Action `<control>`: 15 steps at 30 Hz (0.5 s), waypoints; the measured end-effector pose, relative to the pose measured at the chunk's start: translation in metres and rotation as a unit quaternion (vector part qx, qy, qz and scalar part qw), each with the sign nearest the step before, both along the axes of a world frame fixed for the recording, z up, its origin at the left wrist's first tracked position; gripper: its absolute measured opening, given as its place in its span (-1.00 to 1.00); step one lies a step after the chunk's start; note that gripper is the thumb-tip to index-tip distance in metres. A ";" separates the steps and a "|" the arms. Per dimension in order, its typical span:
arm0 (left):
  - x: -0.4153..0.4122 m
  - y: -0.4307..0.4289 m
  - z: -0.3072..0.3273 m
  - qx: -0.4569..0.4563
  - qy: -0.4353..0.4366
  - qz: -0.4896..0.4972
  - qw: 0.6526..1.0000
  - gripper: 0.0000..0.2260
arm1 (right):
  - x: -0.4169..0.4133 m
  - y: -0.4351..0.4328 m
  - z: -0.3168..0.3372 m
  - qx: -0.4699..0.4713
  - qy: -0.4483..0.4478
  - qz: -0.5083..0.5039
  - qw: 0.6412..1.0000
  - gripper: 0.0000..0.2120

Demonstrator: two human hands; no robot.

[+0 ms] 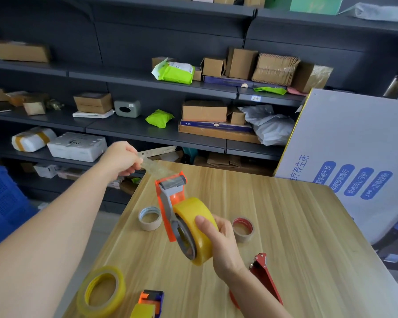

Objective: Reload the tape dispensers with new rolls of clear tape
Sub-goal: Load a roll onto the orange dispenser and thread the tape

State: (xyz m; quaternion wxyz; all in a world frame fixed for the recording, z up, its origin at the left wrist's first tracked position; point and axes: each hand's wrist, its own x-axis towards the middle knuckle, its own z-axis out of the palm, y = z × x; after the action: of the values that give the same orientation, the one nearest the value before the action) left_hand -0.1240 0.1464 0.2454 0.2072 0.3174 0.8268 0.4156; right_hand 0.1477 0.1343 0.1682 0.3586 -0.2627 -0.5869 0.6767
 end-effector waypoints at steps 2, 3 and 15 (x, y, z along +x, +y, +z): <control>0.004 -0.002 -0.019 -0.021 -0.039 -0.013 0.999 -0.84 | 0.001 0.001 0.001 -0.017 0.013 -0.011 1.000 -0.27; 0.007 -0.003 -0.029 -0.031 -0.059 -0.025 0.997 -0.83 | 0.002 0.002 0.002 -0.024 0.015 -0.014 0.999 -0.34; 0.054 -0.003 -0.100 0.011 -0.242 -0.127 0.962 -0.81 | 0.003 0.008 0.012 -0.096 0.006 -0.086 0.992 -0.76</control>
State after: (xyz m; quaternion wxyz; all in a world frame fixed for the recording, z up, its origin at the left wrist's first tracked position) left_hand -0.0705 0.1433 0.1453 0.4484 0.3120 0.7003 0.4596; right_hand 0.1506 0.1426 0.1799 0.3921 -0.3417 -0.4926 0.6977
